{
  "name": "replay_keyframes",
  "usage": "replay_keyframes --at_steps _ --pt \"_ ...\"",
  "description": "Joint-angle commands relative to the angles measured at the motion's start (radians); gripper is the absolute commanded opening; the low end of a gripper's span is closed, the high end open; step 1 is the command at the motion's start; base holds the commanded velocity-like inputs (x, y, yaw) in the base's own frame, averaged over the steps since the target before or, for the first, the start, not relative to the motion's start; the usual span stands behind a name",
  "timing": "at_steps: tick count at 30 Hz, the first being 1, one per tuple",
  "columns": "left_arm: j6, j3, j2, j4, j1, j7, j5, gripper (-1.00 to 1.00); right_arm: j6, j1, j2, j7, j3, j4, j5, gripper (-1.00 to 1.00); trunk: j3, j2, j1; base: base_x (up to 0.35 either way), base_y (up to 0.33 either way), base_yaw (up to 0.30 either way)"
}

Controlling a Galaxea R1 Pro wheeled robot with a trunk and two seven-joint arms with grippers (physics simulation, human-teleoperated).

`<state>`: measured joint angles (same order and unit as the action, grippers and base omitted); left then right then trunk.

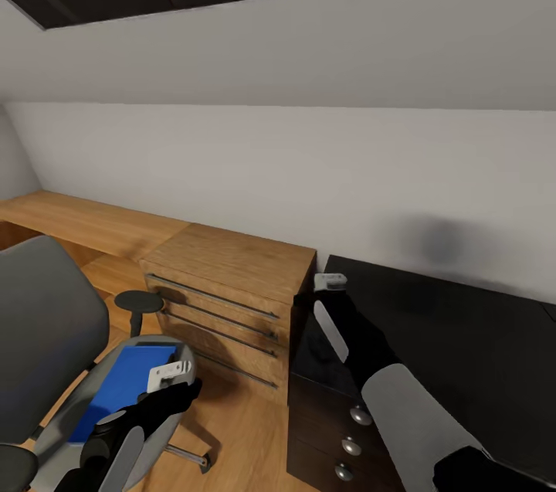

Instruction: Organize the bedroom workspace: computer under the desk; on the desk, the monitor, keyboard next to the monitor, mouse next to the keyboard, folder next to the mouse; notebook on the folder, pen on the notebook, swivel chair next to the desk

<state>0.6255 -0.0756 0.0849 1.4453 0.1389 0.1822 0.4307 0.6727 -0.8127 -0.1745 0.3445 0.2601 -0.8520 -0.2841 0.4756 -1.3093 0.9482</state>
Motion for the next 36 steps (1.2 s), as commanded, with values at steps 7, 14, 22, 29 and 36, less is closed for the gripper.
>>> replay_keyframes --at_steps 7,14,22,29,36 --pt "0.003 -0.003 0.001 0.001 0.001 0.01 0.01 1.0 0.004 0.083 0.0 0.009 0.003 -0.163 -0.01 1.0 0.001 -0.001 0.0 0.0 0.0 0.0" --pt "0.003 -0.003 0.001 0.001 0.001 0.01 0.01 1.0 0.005 0.099 0.0 0.008 0.006 -0.219 -0.014 1.0 0.001 -0.001 0.0 0.0 0.0 0.0" --pt "0.002 -0.003 0.001 0.001 0.001 0.01 0.01 1.0 0.004 0.107 0.0 0.008 0.005 -0.234 -0.013 1.0 0.001 -0.001 0.0 0.0 0.0 0.0" --pt "0.002 -0.003 0.001 -0.006 0.001 0.01 0.01 1.0 -0.005 0.109 0.0 0.007 0.002 -0.242 -0.011 1.0 -0.001 -0.001 0.0 -0.156 0.0 -0.149" --pt "0.002 -0.003 0.001 -0.01 0.001 0.01 0.01 1.0 -0.007 0.109 0.0 0.007 0.002 -0.241 -0.01 1.0 -0.001 -0.001 0.0 -0.276 0.0 -0.285"
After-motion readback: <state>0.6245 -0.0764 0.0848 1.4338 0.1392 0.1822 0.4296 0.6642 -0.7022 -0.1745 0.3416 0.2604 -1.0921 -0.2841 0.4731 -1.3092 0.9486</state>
